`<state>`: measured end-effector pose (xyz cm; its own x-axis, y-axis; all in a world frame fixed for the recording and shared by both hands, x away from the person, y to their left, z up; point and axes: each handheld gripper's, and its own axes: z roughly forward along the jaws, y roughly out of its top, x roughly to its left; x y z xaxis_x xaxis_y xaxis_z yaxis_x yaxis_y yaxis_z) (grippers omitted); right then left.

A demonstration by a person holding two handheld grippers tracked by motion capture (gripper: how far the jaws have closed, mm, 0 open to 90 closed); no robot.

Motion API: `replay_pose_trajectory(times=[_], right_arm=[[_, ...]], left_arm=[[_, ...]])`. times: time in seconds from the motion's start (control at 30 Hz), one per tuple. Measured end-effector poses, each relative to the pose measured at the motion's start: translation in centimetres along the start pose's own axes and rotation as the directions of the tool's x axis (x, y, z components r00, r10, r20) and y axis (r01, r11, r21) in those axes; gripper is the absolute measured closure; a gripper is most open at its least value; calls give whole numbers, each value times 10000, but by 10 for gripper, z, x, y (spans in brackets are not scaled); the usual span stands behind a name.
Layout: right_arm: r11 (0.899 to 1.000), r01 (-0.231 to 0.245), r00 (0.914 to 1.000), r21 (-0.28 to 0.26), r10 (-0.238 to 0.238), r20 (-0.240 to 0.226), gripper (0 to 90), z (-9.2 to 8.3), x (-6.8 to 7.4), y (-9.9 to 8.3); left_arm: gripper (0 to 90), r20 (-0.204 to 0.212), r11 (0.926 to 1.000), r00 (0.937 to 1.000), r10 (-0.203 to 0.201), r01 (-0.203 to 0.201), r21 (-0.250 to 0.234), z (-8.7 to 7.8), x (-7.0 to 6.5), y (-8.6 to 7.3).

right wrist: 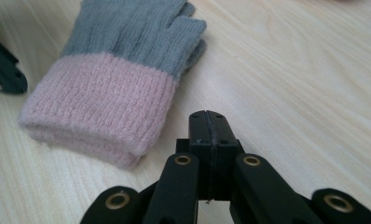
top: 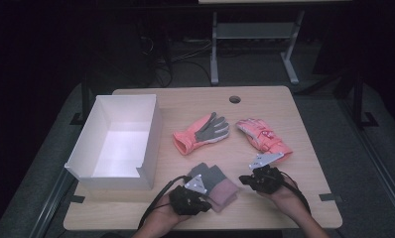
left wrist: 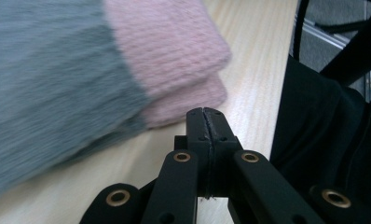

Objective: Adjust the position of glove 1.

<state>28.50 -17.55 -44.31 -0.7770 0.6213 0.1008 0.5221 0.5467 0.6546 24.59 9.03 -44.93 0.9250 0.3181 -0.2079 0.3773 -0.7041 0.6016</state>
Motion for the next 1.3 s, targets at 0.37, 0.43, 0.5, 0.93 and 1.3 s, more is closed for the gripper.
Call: replay_pose_trajectory(times=[0.37,0.43,0.5,0.93,1.3], right_arm=[[9983,341,9983,466,-319,-480,900,10,10,0],[9980,416,9976,481,-387,-580,900,10,12,0],[9980,438,9972,460,-409,-629,900,9,13,0],[9969,629,9950,470,-589,-808,900,6,16,0],[9962,495,9951,712,-431,-890,900,13,10,-1]], left_arm=[[897,-27,9994,9999,99,-98,340,13,-3,4],[897,-25,9993,9999,99,-98,357,13,-2,4],[897,-21,9994,10000,69,-69,340,13,-2,4],[897,-324,9988,9985,-436,443,229,-8,2,-2],[897,-1759,9833,9679,-1793,1704,-646,-35,32,-8]])
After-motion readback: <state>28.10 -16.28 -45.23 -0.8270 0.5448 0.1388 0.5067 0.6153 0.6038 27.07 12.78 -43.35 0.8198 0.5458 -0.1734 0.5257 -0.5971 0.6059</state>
